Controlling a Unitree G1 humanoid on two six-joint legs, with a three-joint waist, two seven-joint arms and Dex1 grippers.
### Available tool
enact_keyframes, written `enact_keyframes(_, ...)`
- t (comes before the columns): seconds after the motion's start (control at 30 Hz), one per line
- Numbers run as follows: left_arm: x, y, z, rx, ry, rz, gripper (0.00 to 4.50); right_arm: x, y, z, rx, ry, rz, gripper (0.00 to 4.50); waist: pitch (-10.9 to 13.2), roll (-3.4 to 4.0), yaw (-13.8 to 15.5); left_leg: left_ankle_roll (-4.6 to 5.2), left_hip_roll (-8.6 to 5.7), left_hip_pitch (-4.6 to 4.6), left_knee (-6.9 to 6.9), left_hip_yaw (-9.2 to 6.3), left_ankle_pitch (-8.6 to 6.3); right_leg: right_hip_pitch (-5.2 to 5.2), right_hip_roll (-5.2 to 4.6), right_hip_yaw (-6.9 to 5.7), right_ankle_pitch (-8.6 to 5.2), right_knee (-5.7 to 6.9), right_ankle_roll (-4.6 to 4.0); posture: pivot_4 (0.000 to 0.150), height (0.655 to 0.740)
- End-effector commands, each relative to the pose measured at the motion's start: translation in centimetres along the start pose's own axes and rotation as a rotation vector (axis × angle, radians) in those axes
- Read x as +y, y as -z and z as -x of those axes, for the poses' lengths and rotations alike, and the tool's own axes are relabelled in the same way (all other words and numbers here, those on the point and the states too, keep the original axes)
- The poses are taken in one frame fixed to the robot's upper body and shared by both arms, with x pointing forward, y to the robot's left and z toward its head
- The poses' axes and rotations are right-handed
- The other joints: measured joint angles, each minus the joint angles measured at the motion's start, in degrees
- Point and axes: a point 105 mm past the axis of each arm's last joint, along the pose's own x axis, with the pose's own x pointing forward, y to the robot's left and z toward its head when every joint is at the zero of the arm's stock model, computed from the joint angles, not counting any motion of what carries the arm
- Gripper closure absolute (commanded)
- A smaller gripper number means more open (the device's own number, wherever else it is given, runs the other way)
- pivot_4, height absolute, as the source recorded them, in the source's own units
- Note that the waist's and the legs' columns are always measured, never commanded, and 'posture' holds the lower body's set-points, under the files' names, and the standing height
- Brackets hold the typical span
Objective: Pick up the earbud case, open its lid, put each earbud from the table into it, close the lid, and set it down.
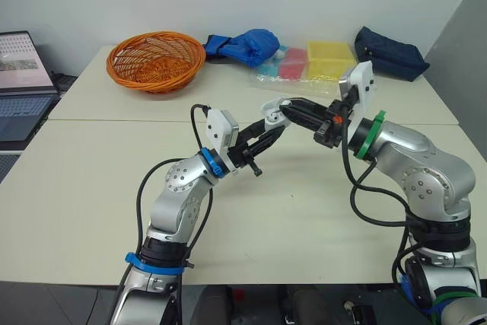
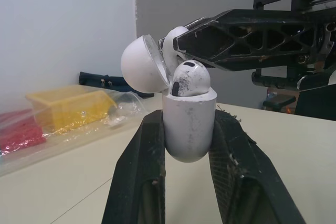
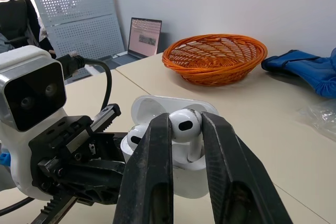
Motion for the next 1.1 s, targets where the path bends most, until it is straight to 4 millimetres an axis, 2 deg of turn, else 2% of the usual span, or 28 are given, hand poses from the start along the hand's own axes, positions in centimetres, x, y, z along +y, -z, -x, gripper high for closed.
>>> enact_keyframes(0.03, -0.6, -1.7, -0.4, -0.065, 0.034, -0.027, 3.76, -0.1, -0.7, 0.2, -0.024, 0.010, 0.037, 4.06, 0.00, 0.00, 0.00, 0.00, 0.00, 0.00, 0.00, 0.00, 0.00, 0.00, 0.00, 0.00, 0.00, 0.00, 0.00, 0.150, 0.7400)
enact_keyframes(0.2, -0.7, -1.9, -0.5, -0.069, 0.038, -0.027, 3.76, 0.4, -0.5, 0.3, -0.018, -0.008, 0.033, 4.06, 0.00, 0.00, 0.00, 0.00, 0.00, 0.00, 0.00, 0.00, 0.00, 0.00, 0.00, 0.00, 0.00, 0.00, 0.00, 0.150, 0.7400)
enact_keyframes(0.23, -0.7, -1.8, -0.5, -0.068, 0.039, -0.028, 3.76, 0.6, -0.6, 0.3, -0.020, -0.015, 0.026, 3.34, 0.00, 0.00, 0.00, 0.00, 0.00, 0.00, 0.00, 0.00, 0.00, 0.00, 0.00, 0.00, 0.00, 0.00, 0.00, 0.150, 0.7400)
enact_keyframes(0.33, -0.7, -1.8, -0.5, -0.067, 0.039, -0.027, 3.76, 0.7, -0.9, 0.3, -0.033, -0.016, 0.021, 2.44, 0.00, 0.00, 0.00, 0.00, 0.01, 0.00, -0.01, -0.01, 0.00, 0.00, 0.00, 0.01, 0.00, -0.01, 0.00, 0.150, 0.7400)
enact_keyframes(0.5, -0.8, -1.8, -0.5, -0.066, 0.043, -0.024, 3.76, 0.3, -1.7, 0.5, -0.063, -0.007, 0.019, 2.44, 0.00, 0.00, 0.00, 0.00, 0.00, 0.00, 0.00, 0.00, 0.00, 0.00, 0.00, 0.00, 0.00, -0.01, 0.00, 0.150, 0.7400)
enact_keyframes(0.7, -0.8, -1.5, -0.4, -0.055, 0.052, -0.022, 3.76, -0.1, -4.5, 2.1, -0.171, -0.045, -0.041, 2.44, 0.00, 0.00, 0.00, 0.00, 0.00, -0.01, -0.01, -0.01, 0.00, 0.00, 0.00, 0.00, 0.00, -0.01, 0.00, 0.150, 0.7400)
enact_keyframes(0.77, -0.8, -1.3, -0.3, -0.050, 0.056, -0.027, 3.76, -0.3, -4.8, 2.5, -0.160, -0.050, -0.039, 2.44, 0.00, 0.00, 0.00, 0.00, 0.00, -0.01, 0.00, 0.00, 0.00, 0.00, -0.01, 0.00, 0.00, -0.02, 0.00, 0.150, 0.7400)
enact_keyframes(0.87, -0.8, -1.4, -0.4, -0.047, 0.084, -0.061, 3.76, -3.0, -5.0, 3.5, -0.020, -0.036, 0.024, 2.44, 0.01, 0.01, -0.01, 0.00, -0.03, -0.01, 0.00, 0.02, 0.00, 0.01, -0.02, -0.01, 0.00, -0.04, 0.00, 0.150, 0.7400)
enact_keyframes(0.97, -0.8, -1.3, -0.5, -0.047, 0.099, -0.064, 3.76, -4.1, -4.4, 3.8, 0.090, -0.071, 0.060, 3.04, 0.01, 0.01, 0.01, 0.00, -0.05, 0.01, 0.00, 0.11, 0.00, 0.01, -0.04, -0.03, 0.01, -0.10, -0.01, 0.150, 0.7400)
enact_keyframes(1.0, -0.8, -1.3, -0.6, -0.048, 0.103, -0.062, 3.76, -4.9, -3.9, 3.7, 0.139, -0.058, 0.113, 3.37, 0.00, 0.01, 0.01, 0.00, -0.03, 0.02, -0.01, 0.12, 0.00, 0.01, -0.04, -0.02, 0.00, -0.12, -0.01, 0.150, 0.7400)
enact_keyframes(1.1, -1.1, -1.0, -1.0, -0.046, 0.123, -0.078, 3.76, -6.8, -3.7, 2.1, 0.141, -0.029, 0.150, 4.48, 0.01, 0.02, -0.43, 0.01, 0.01, 0.03, -0.05, 0.14, -0.01, -0.04, 0.05, 0.01, 0.00, -0.10, -0.03, 0.150, 0.7400)
